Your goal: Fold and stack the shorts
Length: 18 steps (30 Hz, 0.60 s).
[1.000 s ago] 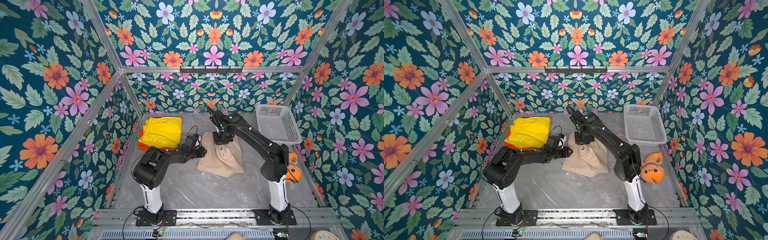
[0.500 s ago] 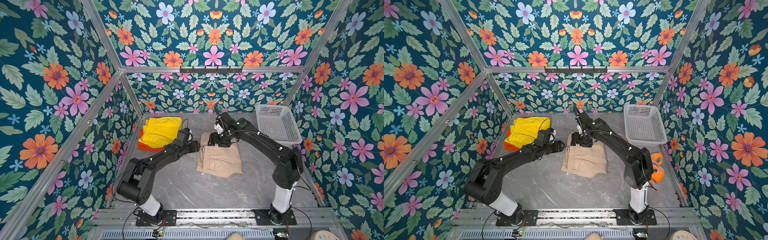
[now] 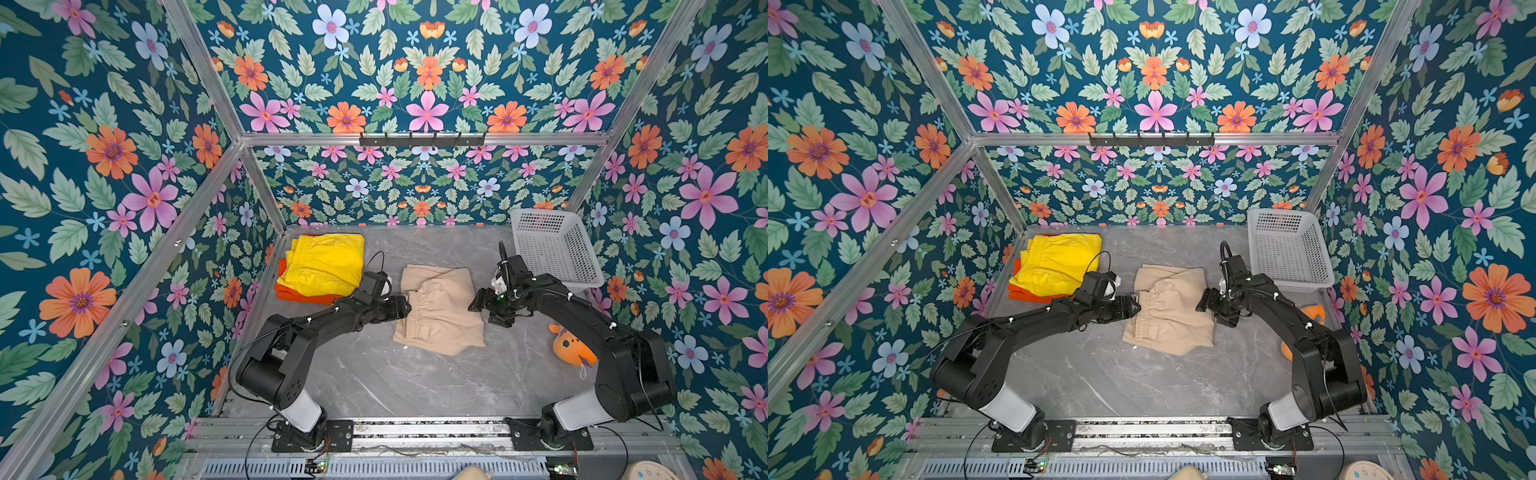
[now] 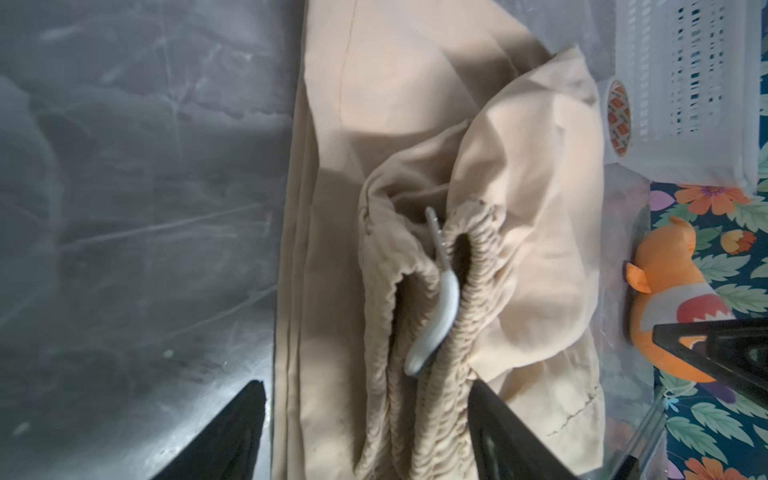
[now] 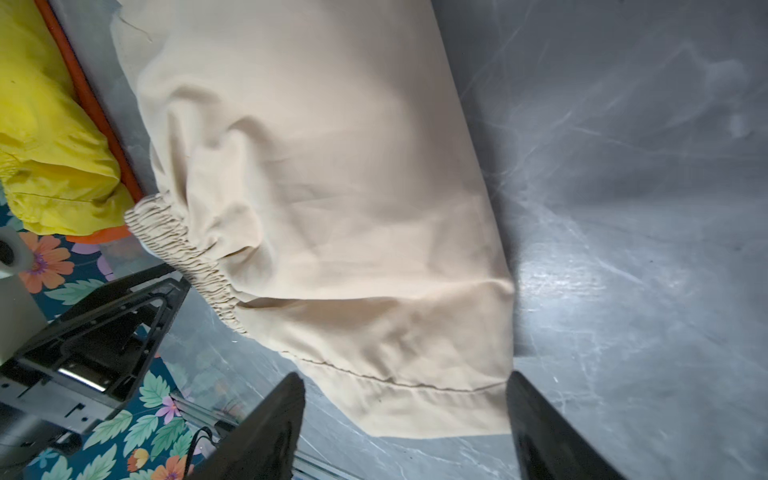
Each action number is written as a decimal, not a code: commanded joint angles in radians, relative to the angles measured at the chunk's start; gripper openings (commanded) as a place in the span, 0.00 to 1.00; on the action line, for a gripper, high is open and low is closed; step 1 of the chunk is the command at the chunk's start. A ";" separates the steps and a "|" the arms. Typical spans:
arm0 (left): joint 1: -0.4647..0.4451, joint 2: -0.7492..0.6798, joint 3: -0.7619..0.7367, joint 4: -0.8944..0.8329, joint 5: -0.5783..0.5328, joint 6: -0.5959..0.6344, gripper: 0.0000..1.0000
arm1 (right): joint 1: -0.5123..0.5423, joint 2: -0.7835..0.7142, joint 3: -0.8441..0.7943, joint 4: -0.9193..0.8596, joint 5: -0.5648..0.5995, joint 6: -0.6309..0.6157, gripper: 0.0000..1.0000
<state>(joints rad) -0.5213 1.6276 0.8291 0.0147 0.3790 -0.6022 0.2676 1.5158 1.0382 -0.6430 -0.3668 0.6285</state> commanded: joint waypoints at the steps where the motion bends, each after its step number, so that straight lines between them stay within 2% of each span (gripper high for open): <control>1: -0.011 0.024 -0.005 0.064 0.010 -0.015 0.79 | -0.011 0.040 -0.015 0.030 0.027 -0.042 0.77; 5: -0.016 0.072 -0.002 0.067 -0.003 -0.011 0.80 | -0.012 0.098 -0.015 0.049 0.049 -0.080 0.76; 12: -0.030 0.149 0.002 0.063 -0.018 -0.006 0.78 | -0.013 0.219 -0.025 0.153 -0.034 -0.096 0.72; 14: -0.037 0.163 0.001 0.057 -0.030 0.001 0.76 | -0.014 0.245 -0.027 0.165 -0.043 -0.098 0.65; 16: -0.042 0.174 -0.009 0.065 -0.031 -0.001 0.73 | -0.013 0.260 -0.038 0.189 -0.058 -0.091 0.53; 18: -0.045 0.182 -0.016 0.082 -0.029 -0.012 0.64 | -0.013 0.262 -0.054 0.212 -0.069 -0.077 0.42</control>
<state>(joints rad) -0.5629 1.7863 0.8314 0.2348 0.3813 -0.6022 0.2523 1.7626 1.0031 -0.4538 -0.4397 0.5434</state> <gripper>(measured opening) 0.669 0.431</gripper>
